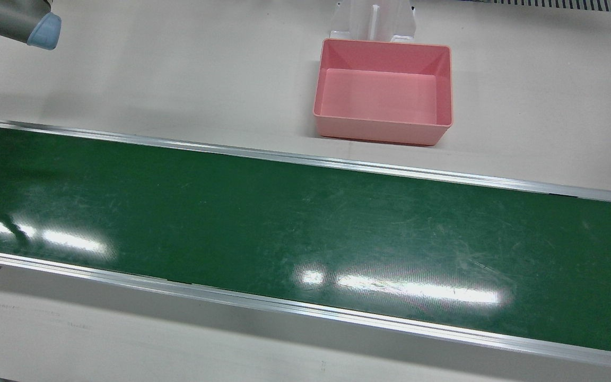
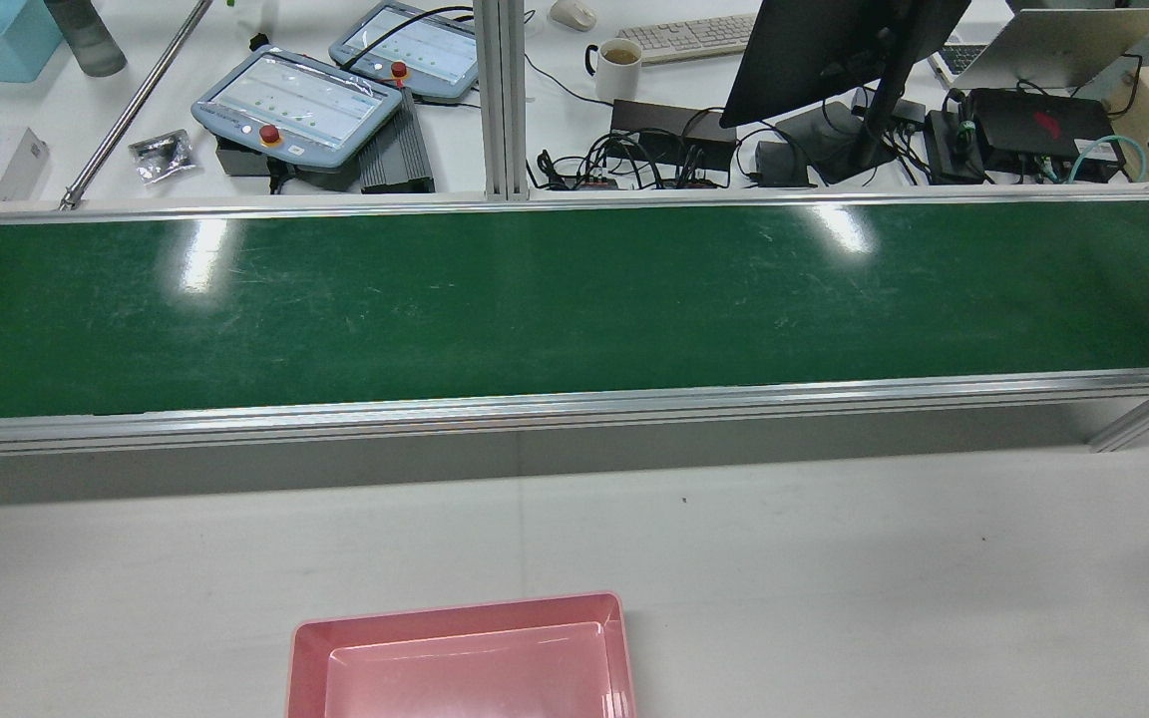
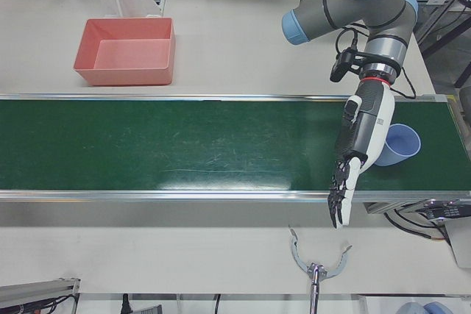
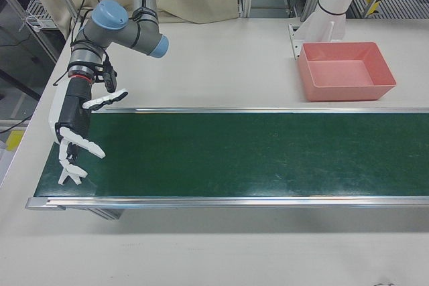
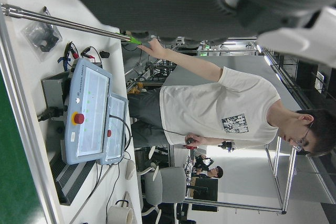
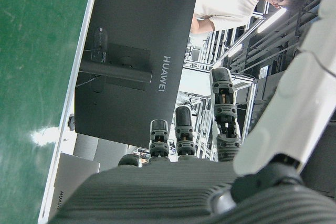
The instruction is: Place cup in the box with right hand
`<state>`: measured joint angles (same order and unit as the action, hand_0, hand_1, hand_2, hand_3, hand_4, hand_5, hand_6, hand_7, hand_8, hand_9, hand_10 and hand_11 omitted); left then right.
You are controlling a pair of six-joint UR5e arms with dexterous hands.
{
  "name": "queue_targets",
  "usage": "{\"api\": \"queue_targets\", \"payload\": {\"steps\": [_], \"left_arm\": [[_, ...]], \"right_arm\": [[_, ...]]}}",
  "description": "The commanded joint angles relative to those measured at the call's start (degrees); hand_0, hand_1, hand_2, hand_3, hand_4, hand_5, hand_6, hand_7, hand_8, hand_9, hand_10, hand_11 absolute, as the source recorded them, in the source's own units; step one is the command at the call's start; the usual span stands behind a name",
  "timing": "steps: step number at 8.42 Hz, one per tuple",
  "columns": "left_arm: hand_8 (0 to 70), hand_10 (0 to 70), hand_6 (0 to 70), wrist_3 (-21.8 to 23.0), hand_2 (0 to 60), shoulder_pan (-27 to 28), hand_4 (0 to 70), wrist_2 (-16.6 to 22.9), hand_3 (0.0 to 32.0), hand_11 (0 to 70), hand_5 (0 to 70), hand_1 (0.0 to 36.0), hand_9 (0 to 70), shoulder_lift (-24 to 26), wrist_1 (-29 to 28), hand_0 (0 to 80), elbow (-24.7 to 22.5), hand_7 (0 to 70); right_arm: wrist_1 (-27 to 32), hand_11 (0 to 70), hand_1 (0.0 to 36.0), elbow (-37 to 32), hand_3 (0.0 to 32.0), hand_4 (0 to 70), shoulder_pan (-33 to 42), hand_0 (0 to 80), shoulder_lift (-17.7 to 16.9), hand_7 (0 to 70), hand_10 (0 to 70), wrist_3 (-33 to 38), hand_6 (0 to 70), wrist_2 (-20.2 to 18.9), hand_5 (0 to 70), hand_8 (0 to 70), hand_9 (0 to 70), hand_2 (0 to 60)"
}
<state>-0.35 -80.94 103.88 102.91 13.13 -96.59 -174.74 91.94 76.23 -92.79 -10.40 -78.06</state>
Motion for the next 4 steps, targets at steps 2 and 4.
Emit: {"api": "queue_targets", "payload": {"steps": [2, 4], "left_arm": [[0.0, 0.0, 0.0, 0.0, 0.0, 0.0, 0.0, 0.0, 0.0, 0.0, 0.0, 0.0, 0.0, -0.1, 0.0, 0.0, 0.0, 0.0], [0.0, 0.0, 0.0, 0.0, 0.0, 0.0, 0.0, 0.0, 0.0, 0.0, 0.0, 0.0, 0.0, -0.1, 0.0, 0.0, 0.0, 0.0]], "right_arm": [[-0.2, 0.0, 1.2, 1.2, 3.4, 30.3, 0.1, 50.7, 0.0, 35.1, 0.0, 0.5, 6.3, -0.2, 2.5, 7.5, 18.0, 0.0], [-0.2, 0.0, 1.2, 1.4, 3.0, 31.8, -0.1, 50.7, 0.0, 36.2, 0.0, 0.3, 6.5, 0.0, 2.4, 7.4, 18.1, 0.0]]}}
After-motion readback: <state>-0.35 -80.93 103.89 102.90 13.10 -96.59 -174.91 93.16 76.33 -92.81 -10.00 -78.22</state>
